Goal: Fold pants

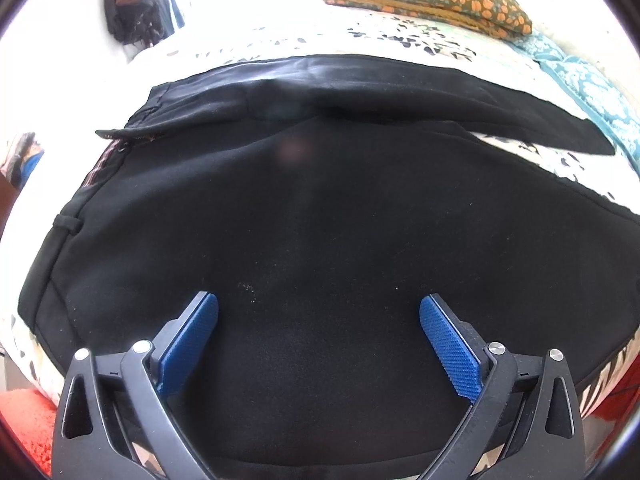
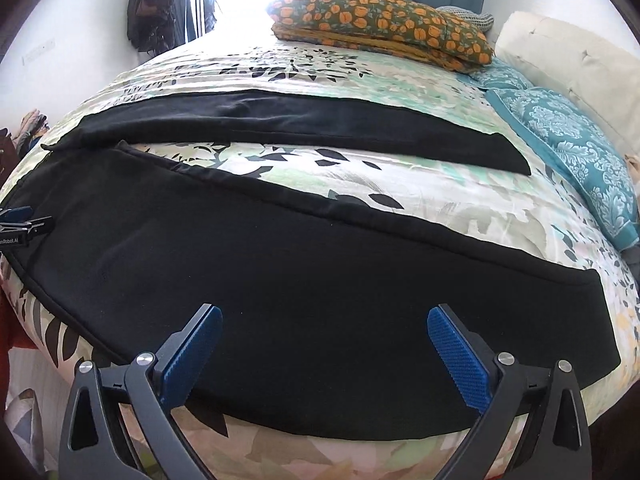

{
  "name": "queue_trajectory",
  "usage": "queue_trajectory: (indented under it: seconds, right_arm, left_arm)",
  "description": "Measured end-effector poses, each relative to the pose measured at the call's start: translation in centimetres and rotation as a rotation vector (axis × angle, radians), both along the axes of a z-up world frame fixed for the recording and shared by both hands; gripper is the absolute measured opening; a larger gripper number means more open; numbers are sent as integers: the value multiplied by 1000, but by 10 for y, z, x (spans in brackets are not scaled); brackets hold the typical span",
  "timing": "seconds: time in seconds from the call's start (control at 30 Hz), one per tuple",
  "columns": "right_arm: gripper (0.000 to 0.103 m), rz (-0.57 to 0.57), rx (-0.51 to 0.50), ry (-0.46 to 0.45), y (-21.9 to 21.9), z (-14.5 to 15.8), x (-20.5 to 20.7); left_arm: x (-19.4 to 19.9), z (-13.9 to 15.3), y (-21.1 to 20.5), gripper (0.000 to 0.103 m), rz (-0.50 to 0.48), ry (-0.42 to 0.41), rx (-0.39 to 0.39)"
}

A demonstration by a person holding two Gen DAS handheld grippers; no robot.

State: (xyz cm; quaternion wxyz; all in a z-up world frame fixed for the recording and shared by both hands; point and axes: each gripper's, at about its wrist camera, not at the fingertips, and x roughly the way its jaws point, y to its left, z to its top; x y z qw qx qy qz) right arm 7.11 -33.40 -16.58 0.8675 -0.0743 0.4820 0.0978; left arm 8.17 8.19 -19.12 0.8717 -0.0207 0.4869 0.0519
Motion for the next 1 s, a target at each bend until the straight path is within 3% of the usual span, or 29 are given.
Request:
queue_trajectory:
  seconds: [0.13,0.27,0.4,0.5,0.57,0.73,0.87,1.0]
  right_arm:
    - [103,-21,13,74,-6,-20,4]
    - [103,-13,28,70,-8,-23,3]
    - [103,-11,36,68,-9,-23,4]
    - [103,-7,36,64,-9,-24,5]
    - [103,-8,37,63,-8,-24,6]
    - [103,-11,29,61,-8,-24,7]
    - [103,-4,39,63,-11,-24,8]
    - [103,5,41,58,-11,-25,9]
  left_arm:
    - [-1,25,5,101,-6,-58,-128]
    - [45,52,1,101,-62,-81,-98]
    - [118,51,18,101,17,-15,-126]
    - [167,18,27,102,117,123,19]
    - [188,-4,30,103,124,177,57]
    - [193,1,27,101,138,178,50]
    - [169,39,7,101,26,49,-35]
    - [193,44,-13,101,-59,64,-36]
